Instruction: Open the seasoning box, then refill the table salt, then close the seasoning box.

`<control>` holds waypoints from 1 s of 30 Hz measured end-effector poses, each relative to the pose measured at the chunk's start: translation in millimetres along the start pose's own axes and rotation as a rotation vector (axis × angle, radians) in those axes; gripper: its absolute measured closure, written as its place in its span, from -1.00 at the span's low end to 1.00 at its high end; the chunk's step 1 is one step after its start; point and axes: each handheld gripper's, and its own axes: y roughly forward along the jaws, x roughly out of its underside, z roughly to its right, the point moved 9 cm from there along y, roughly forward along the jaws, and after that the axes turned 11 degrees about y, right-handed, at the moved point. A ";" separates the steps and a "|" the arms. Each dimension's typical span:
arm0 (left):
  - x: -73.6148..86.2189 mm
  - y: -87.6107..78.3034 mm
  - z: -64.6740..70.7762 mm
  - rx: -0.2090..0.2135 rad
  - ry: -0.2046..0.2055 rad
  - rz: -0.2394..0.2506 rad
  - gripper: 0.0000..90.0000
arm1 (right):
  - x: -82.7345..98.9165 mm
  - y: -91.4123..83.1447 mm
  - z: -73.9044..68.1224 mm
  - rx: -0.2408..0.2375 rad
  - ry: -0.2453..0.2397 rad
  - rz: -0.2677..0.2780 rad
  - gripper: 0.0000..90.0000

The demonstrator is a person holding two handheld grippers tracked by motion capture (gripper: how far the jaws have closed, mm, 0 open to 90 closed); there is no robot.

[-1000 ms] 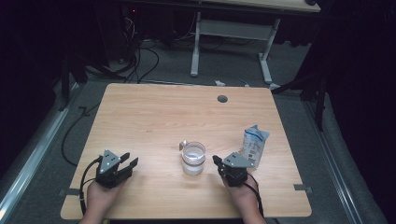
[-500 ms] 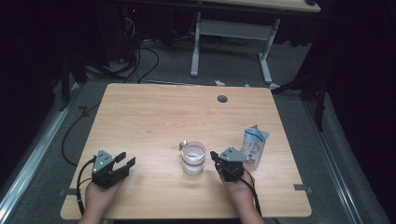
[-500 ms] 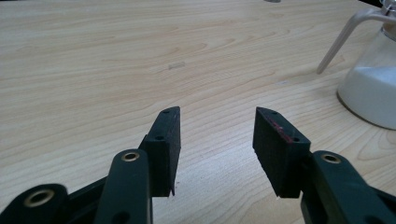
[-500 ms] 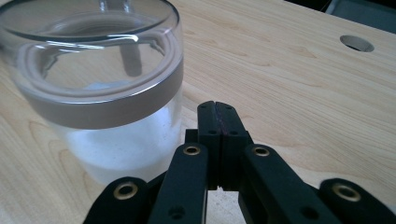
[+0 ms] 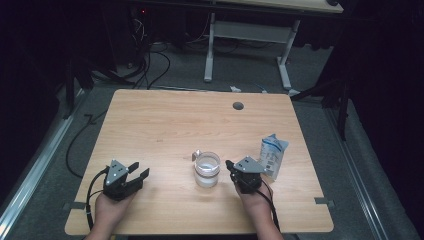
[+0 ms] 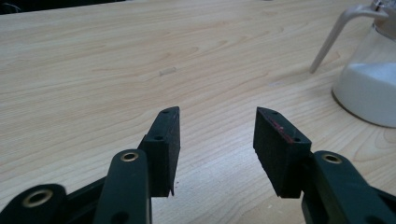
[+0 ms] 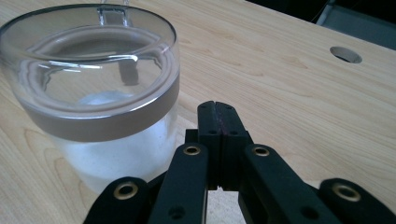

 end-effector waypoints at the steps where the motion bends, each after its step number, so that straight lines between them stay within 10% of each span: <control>1: 0.6 -0.6 -1.8 -0.004 -0.007 0.000 0.14 | -0.5 1.2 -0.7 -0.004 0.002 0.003 1.00; 30: 7.5 -10.0 -19.9 -0.047 -0.053 0.001 0.15 | 3.6 7.0 -18.4 -0.042 -0.012 0.017 1.00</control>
